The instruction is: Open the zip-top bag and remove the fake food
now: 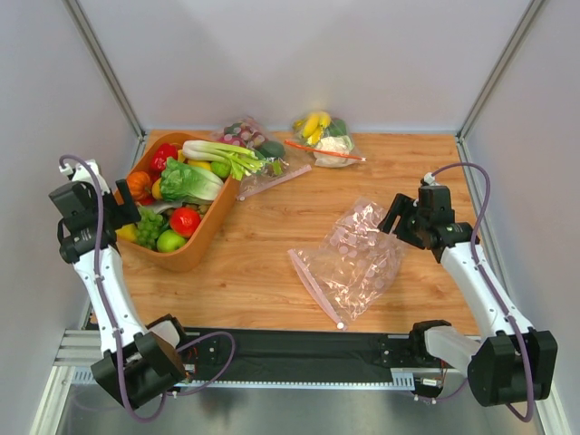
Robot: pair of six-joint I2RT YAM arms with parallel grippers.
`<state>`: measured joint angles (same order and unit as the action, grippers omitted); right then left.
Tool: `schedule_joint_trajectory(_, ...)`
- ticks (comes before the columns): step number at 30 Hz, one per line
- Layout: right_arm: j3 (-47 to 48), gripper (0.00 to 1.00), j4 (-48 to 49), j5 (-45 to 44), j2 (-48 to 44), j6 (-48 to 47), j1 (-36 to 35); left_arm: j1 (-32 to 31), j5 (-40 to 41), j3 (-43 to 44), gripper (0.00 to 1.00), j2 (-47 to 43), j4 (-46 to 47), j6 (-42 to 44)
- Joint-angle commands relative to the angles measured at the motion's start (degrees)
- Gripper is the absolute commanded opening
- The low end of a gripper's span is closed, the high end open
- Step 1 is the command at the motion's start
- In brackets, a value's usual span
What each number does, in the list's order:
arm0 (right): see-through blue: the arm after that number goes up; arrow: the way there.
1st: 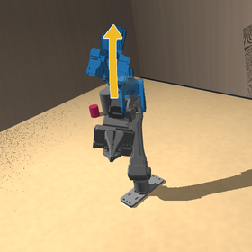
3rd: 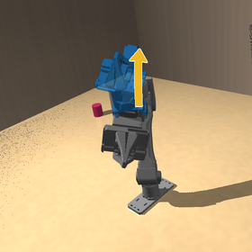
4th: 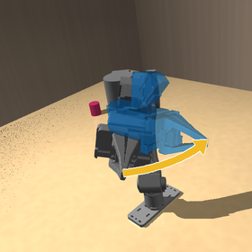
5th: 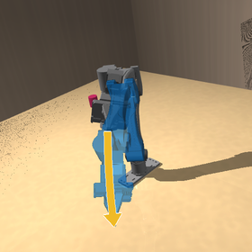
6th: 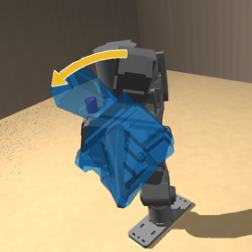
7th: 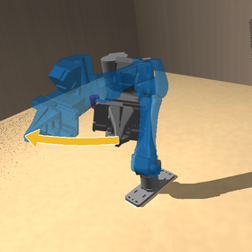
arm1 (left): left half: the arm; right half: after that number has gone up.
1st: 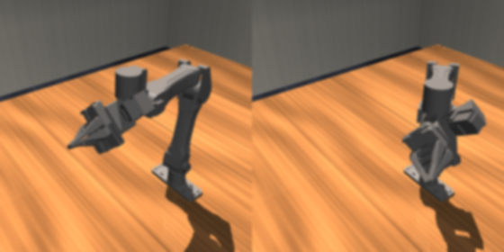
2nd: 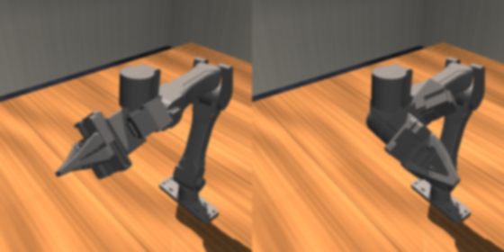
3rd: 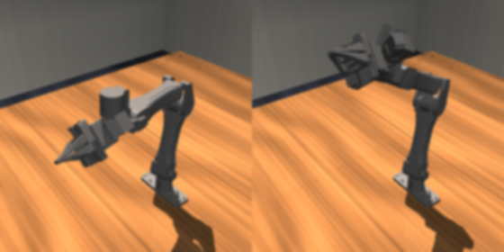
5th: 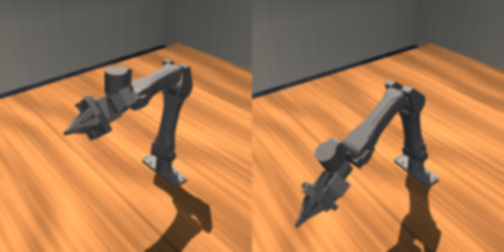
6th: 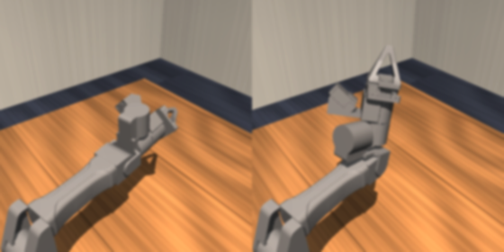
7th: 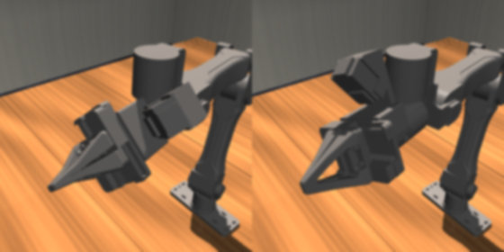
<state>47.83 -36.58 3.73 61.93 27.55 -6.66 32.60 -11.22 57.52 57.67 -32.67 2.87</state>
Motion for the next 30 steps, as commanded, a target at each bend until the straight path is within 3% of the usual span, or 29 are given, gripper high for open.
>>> schedule_joint_trajectory(1,0.68,0.75,0.28,-1.09,-1.46,-1.36,0.24,-1.66,-0.11,3.91,0.96,-3.7,-1.17,-1.29)
schedule_joint_trajectory(17,9.29,0.76,-0.69,-3.64,-4.98,-7.68,0.24,-4.12,-13.47,9.9,0.98,-7.92,-4.43,-9.73)
schedule_joint_trajectory(30,11.58,0.76,-0.95,-5.48,-6.12,-8.92,0.24,-7.81,-10.93,8.67,0.99,-9.59,-3.72,-8.77)
